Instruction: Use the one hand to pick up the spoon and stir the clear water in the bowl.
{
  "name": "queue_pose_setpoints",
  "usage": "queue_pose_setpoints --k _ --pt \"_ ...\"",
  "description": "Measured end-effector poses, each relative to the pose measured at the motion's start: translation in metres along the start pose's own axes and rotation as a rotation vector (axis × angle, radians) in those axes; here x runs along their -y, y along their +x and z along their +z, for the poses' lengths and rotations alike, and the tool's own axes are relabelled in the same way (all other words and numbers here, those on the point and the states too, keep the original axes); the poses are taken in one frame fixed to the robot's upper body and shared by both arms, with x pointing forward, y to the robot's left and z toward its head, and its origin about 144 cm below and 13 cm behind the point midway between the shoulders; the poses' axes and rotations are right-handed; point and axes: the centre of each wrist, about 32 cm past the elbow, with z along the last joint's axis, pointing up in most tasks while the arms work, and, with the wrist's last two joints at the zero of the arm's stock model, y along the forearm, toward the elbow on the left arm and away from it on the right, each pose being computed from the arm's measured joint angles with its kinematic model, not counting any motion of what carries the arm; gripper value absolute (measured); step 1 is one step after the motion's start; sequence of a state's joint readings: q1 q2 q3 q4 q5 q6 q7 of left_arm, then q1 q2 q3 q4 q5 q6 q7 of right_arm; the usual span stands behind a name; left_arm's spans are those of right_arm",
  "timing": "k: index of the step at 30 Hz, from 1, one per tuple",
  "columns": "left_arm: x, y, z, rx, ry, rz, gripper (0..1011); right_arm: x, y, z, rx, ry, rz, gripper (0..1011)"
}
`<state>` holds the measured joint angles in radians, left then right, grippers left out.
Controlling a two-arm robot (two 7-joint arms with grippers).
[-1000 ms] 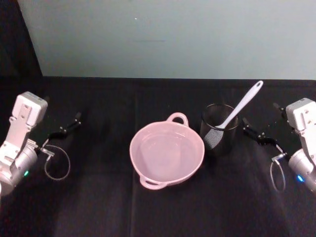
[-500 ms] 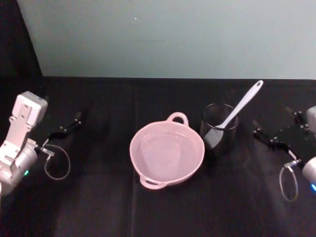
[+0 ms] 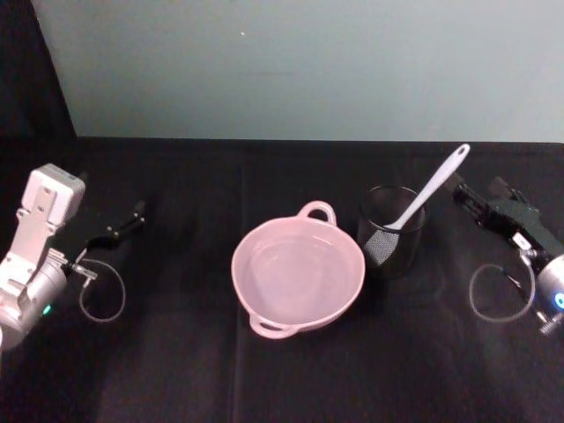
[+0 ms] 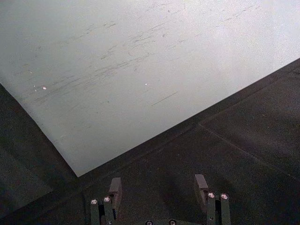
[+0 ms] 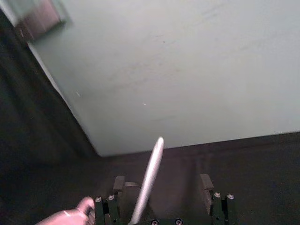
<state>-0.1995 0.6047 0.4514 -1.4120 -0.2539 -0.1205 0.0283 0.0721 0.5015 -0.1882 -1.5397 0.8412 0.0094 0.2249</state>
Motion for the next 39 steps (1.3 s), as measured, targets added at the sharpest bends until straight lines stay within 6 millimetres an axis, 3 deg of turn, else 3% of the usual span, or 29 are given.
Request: queue_pose_setpoints --k 6,13,22,29,34,39 --pt "0.0 0.0 0.0 0.0 0.0 0.0 1011 -0.018 0.009 0.003 -0.274 0.004 0.043 1003" --pt "0.0 0.0 0.0 0.0 0.0 0.0 1011 -0.027 0.016 0.005 -0.431 -0.022 0.058 1002" --pt "0.0 0.0 0.0 0.0 0.0 0.0 1011 -0.032 0.023 0.006 -0.459 -0.036 0.098 1003" --pt "0.0 0.0 0.0 0.0 0.0 0.0 1011 -0.037 0.03 0.0 -0.383 -0.023 0.147 1000" --pt "0.0 0.0 0.0 0.0 0.0 0.0 1011 -0.04 0.031 -0.002 -0.343 -0.007 0.164 932" --pt "0.0 0.0 0.0 0.0 0.0 0.0 1011 -0.042 0.031 -0.001 -0.314 0.002 0.173 786"
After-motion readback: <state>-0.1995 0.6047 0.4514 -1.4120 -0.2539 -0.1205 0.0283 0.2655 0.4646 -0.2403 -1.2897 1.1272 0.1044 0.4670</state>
